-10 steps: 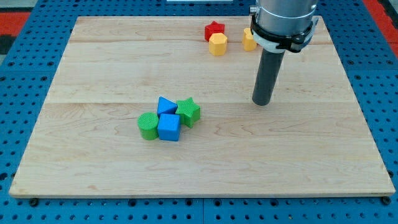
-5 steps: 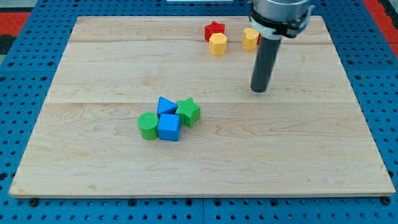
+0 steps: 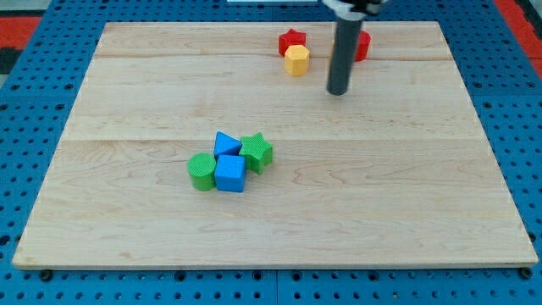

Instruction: Separate the red circle from the yellow heart

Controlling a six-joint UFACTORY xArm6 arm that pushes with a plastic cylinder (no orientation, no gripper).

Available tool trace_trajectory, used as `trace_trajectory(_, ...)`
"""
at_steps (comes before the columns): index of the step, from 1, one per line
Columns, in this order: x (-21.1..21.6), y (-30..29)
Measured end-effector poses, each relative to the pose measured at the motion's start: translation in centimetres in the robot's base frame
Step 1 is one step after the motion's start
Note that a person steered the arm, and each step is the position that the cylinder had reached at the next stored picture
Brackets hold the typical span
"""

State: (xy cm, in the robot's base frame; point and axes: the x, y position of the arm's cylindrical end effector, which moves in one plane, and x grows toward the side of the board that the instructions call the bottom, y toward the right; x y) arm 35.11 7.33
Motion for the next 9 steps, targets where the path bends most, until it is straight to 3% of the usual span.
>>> trace_trajectory(1, -1.2, -2.1)
trace_trajectory(2, -4.0, 0.9)
trace_trajectory(6, -10.2, 0.4)
trace_trajectory(7, -12.9, 5.3)
trace_trajectory(8, -11.9, 7.9)
trace_trajectory(9, -7.9, 8.4)
